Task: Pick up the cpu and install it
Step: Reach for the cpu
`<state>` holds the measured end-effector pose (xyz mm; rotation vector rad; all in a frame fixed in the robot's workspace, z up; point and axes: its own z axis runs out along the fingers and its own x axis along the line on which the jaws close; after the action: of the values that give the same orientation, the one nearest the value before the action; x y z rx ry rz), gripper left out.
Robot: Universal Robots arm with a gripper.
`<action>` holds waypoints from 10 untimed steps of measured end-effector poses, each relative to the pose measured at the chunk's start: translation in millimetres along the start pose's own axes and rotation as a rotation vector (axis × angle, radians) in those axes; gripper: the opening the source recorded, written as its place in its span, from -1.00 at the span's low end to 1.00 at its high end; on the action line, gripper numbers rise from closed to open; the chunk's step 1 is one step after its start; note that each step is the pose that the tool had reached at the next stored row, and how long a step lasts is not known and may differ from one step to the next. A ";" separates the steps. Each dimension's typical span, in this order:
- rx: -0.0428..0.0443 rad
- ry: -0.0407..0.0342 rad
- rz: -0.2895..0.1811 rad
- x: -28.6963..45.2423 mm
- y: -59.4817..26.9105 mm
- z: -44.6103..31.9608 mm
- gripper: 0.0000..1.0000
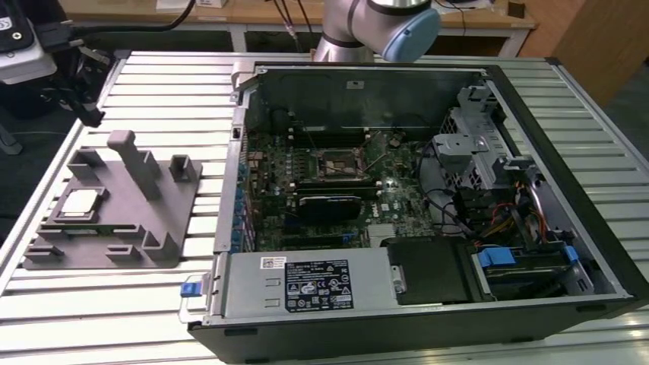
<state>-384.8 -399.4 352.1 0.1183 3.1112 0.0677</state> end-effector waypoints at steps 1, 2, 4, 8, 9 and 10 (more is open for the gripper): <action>0.0000 0.0000 0.000 1.8 -0.2 0.7 -0.79; 0.0000 0.0000 0.000 3.6 -0.4 1.5 -0.79; 0.0000 0.0000 0.000 7.6 -0.8 3.0 -0.79; 0.0000 0.0000 0.000 16.6 -1.6 5.8 -0.79; 0.0000 0.0000 0.000 18.4 -1.8 6.5 -0.79; 0.0000 0.0000 0.000 20.4 -2.0 7.2 -0.79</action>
<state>-405.0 -399.5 344.3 0.1184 3.1111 0.0677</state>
